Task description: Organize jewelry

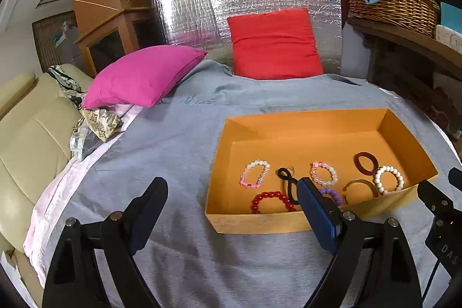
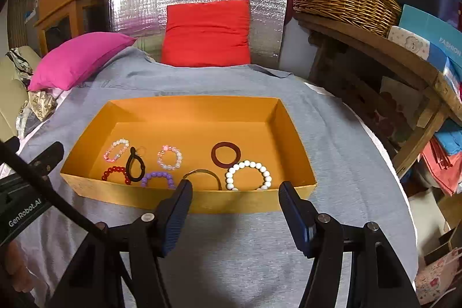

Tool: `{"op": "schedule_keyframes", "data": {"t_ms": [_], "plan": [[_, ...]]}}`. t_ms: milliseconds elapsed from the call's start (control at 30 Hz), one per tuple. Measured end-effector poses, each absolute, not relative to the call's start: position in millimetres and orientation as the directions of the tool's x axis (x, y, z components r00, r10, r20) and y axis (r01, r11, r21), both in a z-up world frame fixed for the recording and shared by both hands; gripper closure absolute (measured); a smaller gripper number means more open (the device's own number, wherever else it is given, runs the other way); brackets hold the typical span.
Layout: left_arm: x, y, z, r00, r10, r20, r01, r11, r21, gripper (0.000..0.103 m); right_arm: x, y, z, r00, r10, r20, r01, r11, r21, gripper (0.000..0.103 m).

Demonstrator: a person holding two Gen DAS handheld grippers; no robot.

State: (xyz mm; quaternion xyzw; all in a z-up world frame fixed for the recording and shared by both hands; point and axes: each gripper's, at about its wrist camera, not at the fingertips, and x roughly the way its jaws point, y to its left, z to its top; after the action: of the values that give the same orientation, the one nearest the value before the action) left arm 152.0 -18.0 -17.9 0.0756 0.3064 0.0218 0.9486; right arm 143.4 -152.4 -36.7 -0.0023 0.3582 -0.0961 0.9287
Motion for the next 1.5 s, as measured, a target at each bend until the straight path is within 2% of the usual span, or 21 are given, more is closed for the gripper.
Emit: {"op": "schedule_keyframes", "data": {"t_ms": [1300, 1500], "plan": [[140, 46, -4, 0.829, 0.125, -0.546, -0.068, 0.99, 0.124, 0.012, 146, -87, -30, 0.749, -0.204, -0.63, 0.127, 0.978, -0.166, 0.037], [132, 37, -4, 0.852, 0.064, -0.52, -0.001, 0.993, 0.12, 0.012, 143, -90, -25, 0.756, -0.193, -0.626, 0.122, 0.98, -0.155, 0.037]]}}
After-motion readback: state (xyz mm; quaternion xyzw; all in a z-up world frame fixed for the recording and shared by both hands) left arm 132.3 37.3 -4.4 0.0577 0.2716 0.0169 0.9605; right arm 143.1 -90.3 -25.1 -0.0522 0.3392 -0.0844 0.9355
